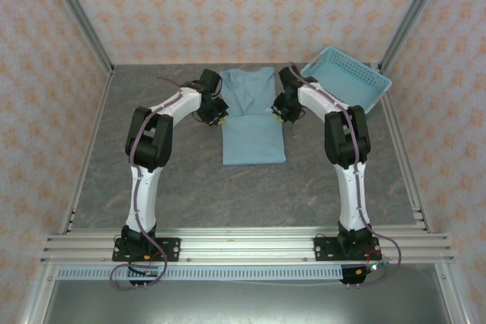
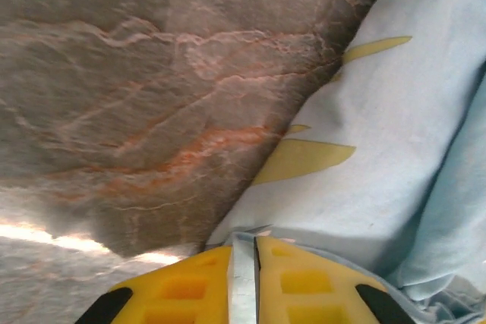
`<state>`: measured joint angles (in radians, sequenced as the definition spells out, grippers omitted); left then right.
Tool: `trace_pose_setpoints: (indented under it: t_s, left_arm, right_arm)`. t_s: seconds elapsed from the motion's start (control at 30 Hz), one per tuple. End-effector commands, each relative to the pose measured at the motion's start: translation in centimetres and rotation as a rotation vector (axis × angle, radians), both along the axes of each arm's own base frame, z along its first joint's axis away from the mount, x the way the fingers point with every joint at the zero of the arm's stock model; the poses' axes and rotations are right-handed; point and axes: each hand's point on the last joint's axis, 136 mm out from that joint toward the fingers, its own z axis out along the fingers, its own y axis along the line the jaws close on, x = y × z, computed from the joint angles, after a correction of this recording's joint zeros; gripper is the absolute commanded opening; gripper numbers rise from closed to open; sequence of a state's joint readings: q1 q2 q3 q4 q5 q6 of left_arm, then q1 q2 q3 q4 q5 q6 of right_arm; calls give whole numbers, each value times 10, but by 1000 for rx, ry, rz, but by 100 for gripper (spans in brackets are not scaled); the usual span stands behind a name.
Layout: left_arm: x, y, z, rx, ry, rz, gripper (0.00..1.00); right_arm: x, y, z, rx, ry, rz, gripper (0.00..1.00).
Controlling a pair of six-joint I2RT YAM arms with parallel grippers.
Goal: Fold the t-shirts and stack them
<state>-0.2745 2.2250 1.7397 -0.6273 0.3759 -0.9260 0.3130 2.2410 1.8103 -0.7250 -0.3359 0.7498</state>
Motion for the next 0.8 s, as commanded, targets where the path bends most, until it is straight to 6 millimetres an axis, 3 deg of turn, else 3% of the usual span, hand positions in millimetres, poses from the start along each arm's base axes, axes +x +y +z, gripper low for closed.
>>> trace_pose_setpoints:
  t_s: [0.0, 0.23, 0.33, 0.43, 0.57, 0.77]
  left_arm:
    - [-28, 16, 46, 70, -52, -7, 29]
    - [-146, -13, 20, -73, 141, -89, 50]
    - [-179, -24, 10, -118, 188, -79, 52]
    - [-193, -26, 1, -114, 207, -70, 54]
    - [-195, -34, -12, -128, 214, -51, 54]
    - [-166, -40, -11, -142, 109, 2, 52]
  right_arm:
    - [-14, -15, 44, -30, -82, -6, 22]
    - [-96, -20, 36, 56, -18, 17, 52]
    - [-128, -19, 26, 81, 28, 49, 59]
    - [-149, -21, 15, 80, 65, 81, 61]
    - [-164, -21, 9, 98, 82, 90, 62]
    - [-173, -15, 0, 128, 103, 90, 61]
